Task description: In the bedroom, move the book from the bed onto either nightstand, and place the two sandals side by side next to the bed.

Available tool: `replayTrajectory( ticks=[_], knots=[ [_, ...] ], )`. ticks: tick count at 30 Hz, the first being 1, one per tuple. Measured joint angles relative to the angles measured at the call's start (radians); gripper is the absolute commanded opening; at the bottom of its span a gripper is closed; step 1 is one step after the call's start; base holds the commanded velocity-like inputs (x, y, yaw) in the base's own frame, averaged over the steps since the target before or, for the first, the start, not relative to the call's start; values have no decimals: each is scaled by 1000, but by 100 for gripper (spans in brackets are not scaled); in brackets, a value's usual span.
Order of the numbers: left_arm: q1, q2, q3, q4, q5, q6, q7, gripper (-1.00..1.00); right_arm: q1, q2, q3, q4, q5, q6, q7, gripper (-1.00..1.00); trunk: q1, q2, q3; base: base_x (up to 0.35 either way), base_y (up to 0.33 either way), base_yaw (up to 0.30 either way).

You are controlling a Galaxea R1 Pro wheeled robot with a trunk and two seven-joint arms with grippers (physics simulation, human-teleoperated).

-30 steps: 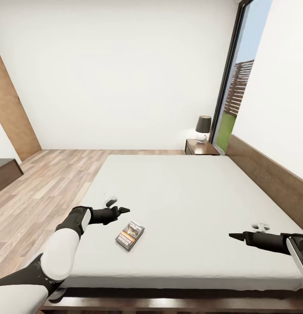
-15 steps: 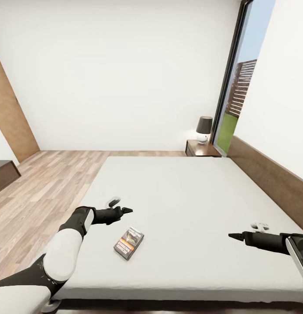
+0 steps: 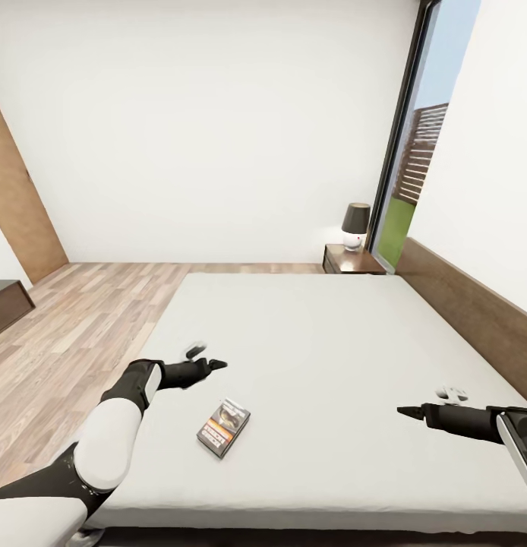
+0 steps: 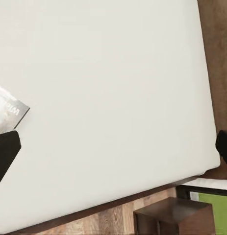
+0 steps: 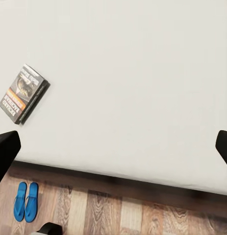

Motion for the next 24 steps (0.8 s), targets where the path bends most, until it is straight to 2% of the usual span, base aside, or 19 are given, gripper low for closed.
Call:
replayTrajectory(
  ticks=[3,6,8,14,20,24],
  knots=[
    [0,-1,0,1,1,-34,65,100,0,0,1,0,0,0,0,100,0,0,0,0,0,0],
    [0,-4,0,4,3,-49,160,100,0,0,1,0,0,0,0,100,0,0,0,0,0,0],
    [0,-5,0,6,5,-51,182,100,0,0,1,0,0,0,0,100,0,0,0,0,0,0],
    [0,-6,0,7,41,-55,204,100,0,0,1,0,0,0,0,100,0,0,0,29,0,0],
    [0,-6,1,7,52,-55,206,100,0,0,2,0,0,-1,0,100,0,0,0,232,0,0],
    [0,-6,2,7,53,-55,206,100,0,0,2,0,0,-1,0,100,0,0,0,91,0,0]
  ],
)
